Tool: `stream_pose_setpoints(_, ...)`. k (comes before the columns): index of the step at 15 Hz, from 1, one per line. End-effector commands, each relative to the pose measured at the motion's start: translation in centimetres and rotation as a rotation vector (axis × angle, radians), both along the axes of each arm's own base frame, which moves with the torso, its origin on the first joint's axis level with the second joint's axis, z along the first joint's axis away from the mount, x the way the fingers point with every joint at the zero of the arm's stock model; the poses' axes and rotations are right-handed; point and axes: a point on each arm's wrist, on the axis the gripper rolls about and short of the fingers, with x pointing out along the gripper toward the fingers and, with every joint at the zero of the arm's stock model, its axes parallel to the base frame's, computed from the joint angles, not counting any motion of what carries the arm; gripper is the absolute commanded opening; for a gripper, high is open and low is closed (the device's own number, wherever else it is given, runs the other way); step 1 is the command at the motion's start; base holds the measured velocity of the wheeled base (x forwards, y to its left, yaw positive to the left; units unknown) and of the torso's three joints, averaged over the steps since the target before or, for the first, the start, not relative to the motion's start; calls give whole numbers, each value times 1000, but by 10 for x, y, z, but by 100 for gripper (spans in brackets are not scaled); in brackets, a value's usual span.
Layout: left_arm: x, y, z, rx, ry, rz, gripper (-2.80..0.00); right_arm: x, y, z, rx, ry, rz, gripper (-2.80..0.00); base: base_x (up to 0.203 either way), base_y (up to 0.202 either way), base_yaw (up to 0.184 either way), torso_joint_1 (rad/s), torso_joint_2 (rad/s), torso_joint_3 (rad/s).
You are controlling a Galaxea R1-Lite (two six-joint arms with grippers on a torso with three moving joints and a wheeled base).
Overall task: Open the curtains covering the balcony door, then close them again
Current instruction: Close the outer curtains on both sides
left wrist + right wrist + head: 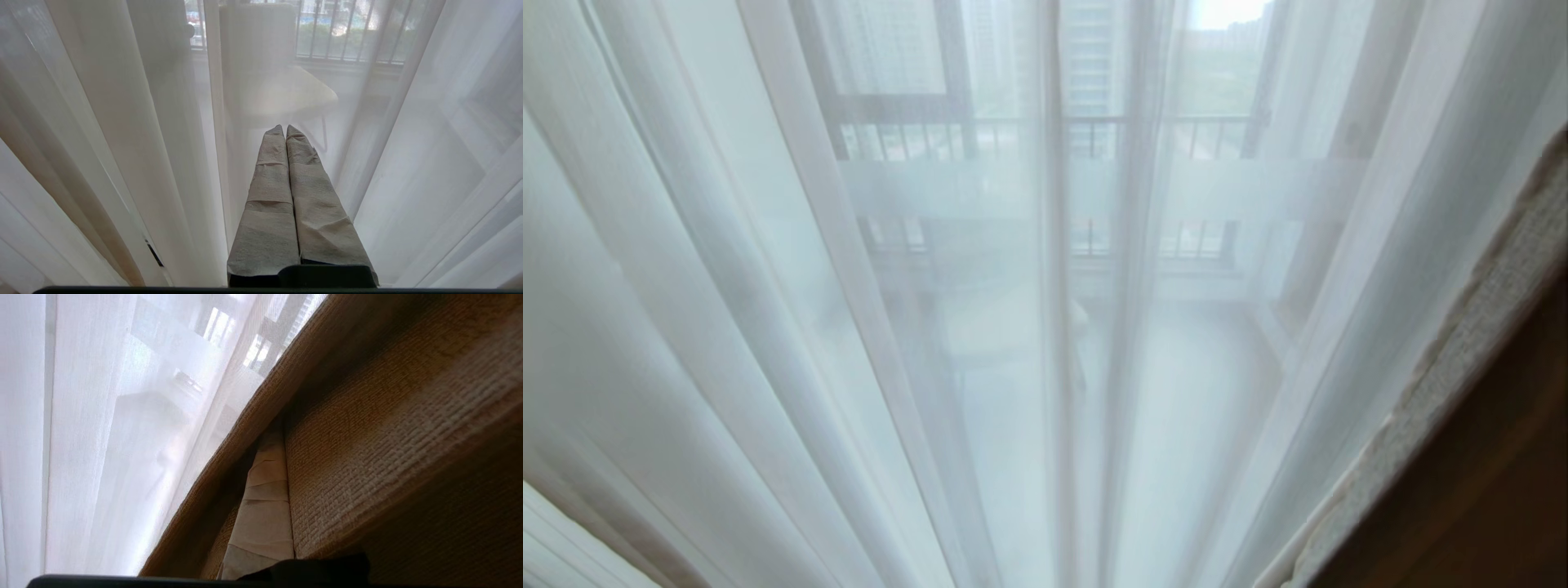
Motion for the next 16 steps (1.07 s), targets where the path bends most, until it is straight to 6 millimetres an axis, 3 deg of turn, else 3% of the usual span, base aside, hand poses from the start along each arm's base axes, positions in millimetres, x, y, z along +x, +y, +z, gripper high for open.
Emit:
stream_pose_setpoints(1, 0, 0, 0, -1, -1, 1, -280, 10, 12, -4, -34, 9, 46, -280, 0, 0, 0, 0, 0, 0)
stream_pose_setpoints(6, 0, 0, 0, -1, -1, 1, -280, 22, 39, -5, -52, -15, 50, -280, 0, 0, 0, 0, 0, 0)
stream_pose_setpoints(16, 0, 0, 0, -1, -1, 1, -280, 23, 72, -15, -77, -9, 114, -280, 0, 0, 0, 0, 0, 0)
